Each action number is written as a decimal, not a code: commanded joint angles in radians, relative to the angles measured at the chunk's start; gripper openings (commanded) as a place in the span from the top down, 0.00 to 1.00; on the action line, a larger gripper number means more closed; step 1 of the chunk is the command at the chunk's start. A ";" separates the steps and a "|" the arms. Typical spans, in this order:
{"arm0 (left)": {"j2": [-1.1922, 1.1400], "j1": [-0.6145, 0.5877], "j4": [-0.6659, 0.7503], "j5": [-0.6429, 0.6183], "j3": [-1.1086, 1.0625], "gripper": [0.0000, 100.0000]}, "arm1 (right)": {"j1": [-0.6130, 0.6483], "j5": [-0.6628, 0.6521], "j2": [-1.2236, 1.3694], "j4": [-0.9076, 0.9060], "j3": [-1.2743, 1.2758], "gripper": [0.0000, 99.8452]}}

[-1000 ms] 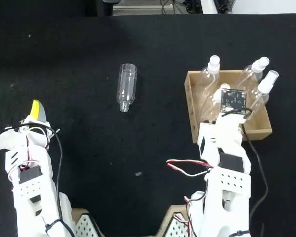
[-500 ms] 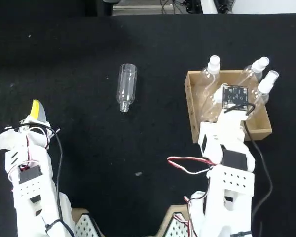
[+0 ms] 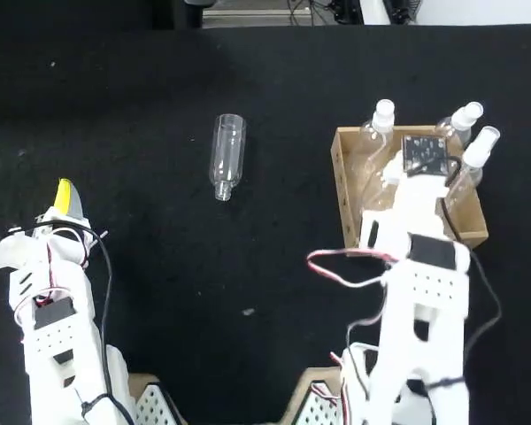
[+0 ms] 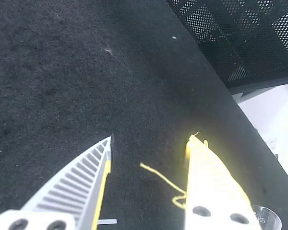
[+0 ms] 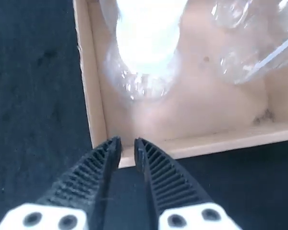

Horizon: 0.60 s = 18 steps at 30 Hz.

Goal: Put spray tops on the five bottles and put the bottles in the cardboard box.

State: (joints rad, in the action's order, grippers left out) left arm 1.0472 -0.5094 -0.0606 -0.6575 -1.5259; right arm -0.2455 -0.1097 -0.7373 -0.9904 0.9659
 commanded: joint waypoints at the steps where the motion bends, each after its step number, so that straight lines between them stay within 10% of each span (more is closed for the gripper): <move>1: 0.015 -0.007 0.020 -0.005 0.053 0.77 | 0.008 0.008 0.044 -0.002 -0.087 0.99; 18: 0.015 -0.007 0.020 -0.005 0.054 0.77 | 0.006 0.008 0.051 0.183 0.008 0.99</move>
State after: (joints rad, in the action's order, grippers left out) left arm 1.0472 -0.5094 -0.0606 -0.6575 -1.5259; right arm -0.2455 -0.1097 -0.6866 -0.8477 0.9689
